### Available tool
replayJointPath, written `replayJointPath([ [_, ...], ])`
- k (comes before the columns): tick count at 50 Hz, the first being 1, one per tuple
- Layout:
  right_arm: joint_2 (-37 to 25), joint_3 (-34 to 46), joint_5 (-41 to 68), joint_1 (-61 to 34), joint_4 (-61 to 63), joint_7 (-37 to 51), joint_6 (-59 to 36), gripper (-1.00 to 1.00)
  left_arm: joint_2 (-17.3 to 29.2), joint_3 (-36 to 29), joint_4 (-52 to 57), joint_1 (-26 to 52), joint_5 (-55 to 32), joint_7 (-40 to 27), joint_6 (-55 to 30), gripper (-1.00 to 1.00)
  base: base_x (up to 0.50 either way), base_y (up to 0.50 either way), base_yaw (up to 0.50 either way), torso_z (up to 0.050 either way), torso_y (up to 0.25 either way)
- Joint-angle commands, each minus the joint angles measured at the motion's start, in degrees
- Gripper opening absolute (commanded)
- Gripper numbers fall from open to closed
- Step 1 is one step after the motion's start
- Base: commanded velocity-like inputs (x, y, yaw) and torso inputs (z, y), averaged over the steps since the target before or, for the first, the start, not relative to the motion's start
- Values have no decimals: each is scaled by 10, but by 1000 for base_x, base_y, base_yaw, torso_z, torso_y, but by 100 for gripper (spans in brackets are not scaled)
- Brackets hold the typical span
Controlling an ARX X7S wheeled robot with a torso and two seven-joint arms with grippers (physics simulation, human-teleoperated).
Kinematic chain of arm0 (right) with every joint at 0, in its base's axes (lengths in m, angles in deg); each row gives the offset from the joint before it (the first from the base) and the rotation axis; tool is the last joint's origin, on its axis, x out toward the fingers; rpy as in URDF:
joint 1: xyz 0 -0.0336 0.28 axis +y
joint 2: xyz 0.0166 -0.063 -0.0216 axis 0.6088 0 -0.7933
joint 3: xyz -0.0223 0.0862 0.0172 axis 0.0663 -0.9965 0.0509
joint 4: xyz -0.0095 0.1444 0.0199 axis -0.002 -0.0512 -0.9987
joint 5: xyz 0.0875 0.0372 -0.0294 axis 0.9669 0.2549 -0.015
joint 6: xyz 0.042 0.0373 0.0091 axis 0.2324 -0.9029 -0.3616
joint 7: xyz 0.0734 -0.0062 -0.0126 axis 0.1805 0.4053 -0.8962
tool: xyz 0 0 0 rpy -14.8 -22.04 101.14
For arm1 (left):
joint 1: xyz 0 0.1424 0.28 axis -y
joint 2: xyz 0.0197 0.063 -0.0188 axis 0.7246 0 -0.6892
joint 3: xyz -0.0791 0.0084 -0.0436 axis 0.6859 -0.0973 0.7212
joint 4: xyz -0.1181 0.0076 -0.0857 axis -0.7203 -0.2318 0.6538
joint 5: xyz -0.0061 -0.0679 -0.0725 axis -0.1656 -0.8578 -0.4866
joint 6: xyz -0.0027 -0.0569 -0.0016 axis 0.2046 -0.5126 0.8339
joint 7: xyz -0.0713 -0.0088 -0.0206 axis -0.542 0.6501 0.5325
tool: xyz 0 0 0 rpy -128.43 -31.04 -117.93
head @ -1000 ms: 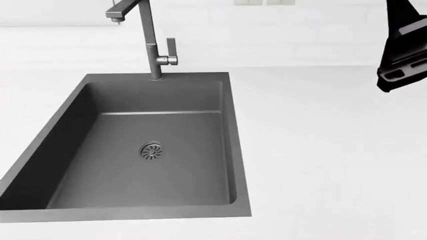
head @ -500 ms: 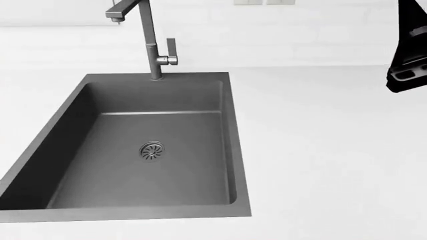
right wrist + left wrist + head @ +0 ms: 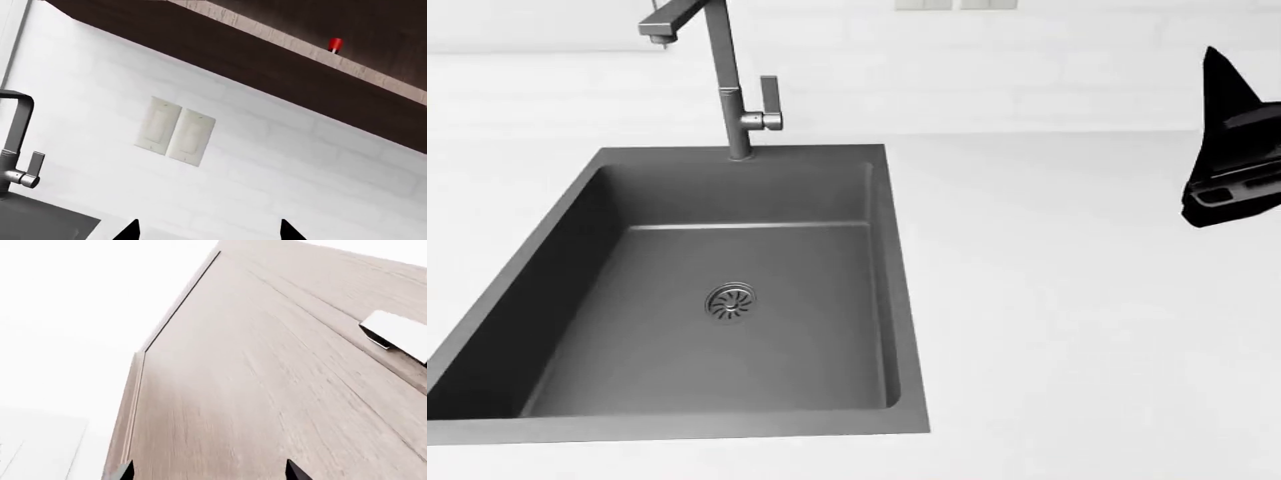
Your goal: Pick and place the shaker into the drawer. Then close the cabinet.
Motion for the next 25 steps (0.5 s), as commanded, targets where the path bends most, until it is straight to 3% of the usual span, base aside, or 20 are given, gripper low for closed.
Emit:
replayJointPath([
  [1, 6, 12, 7, 6, 8, 14, -7, 100, -103, -114, -345, 10, 87, 183, 128, 100, 0, 0, 0, 0, 0],
  [4, 13, 32, 10, -6, 10, 29, -27, 100, -103, -271, -474, 11, -4, 195, 224, 100, 0, 0, 0, 0, 0],
  [6, 16, 41, 9, -7, 11, 37, -35, 100, -103, -424, -533, 8, -111, 200, 273, 100, 0, 0, 0, 0, 0],
  [9, 20, 46, 16, -6, 10, 49, -37, 100, -103, -598, -561, -9, -234, 194, 325, 100, 0, 0, 0, 0, 0],
  [12, 18, 50, 22, 7, 9, 64, -39, 100, -103, -720, -556, -26, -285, 184, 387, 100, 0, 0, 0, 0, 0],
  [17, 2, 50, 13, 72, -1, 71, -27, 100, -103, -811, -518, -25, -302, 159, 435, 100, 0, 0, 0, 0, 0],
  [25, -11, 29, -26, 167, -15, 59, 19, 100, -103, -823, -486, -26, -269, 108, 428, 100, 0, 0, 0, 0, 0],
])
